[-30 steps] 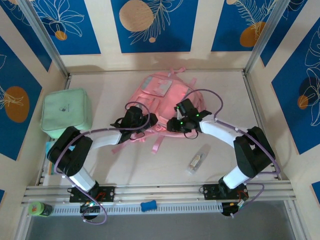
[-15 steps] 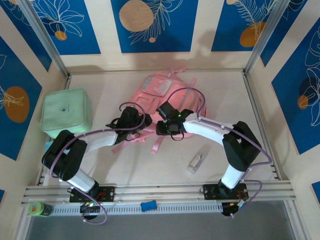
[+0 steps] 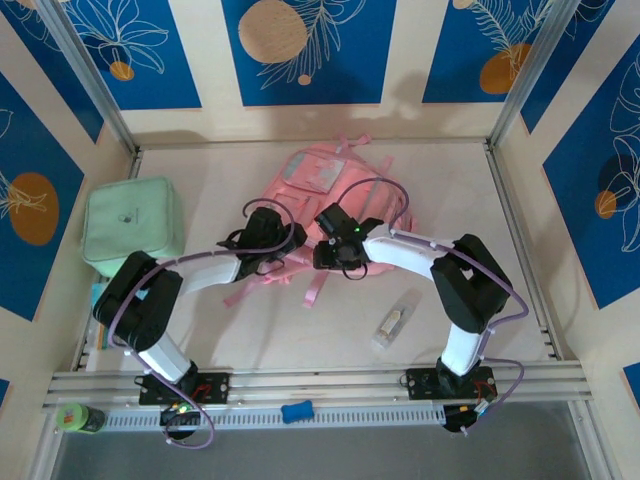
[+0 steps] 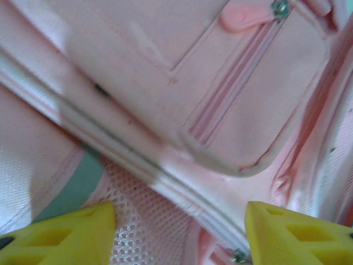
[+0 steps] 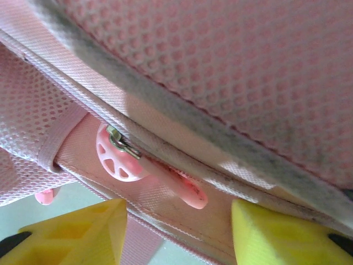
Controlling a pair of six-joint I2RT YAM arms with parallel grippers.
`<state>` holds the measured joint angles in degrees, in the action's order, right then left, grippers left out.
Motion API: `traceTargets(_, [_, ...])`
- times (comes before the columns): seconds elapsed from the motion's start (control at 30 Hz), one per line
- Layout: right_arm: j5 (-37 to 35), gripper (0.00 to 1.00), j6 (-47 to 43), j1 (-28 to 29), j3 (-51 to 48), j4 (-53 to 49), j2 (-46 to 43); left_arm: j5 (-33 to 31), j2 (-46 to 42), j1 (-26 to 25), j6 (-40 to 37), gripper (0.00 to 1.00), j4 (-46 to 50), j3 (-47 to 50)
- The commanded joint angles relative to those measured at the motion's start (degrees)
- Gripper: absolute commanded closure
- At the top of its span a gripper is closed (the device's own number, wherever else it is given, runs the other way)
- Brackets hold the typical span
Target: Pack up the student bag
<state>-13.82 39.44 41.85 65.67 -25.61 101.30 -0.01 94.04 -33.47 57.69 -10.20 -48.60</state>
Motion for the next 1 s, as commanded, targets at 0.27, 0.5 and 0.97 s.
traceTargets(0.27, [0.6,0.49,1.5,-1.7,-6.5,13.4,-2.1,0.5,5.8,-1.6,9.1,0.57,-2.8,-3.3])
traceTargets(0.5, [-1.1,0.49,-1.3,-1.4,-8.0,18.8,-3.0,-2.2,5.6,-1.8,12.9,0.58,-5.4,1.4])
traceTargets(0.97, [-1.3,0.51,-6.1,-2.1,-12.3,26.4,-8.3,-1.1,7.4,-0.8,13.0,0.59,-6.5,2.3])
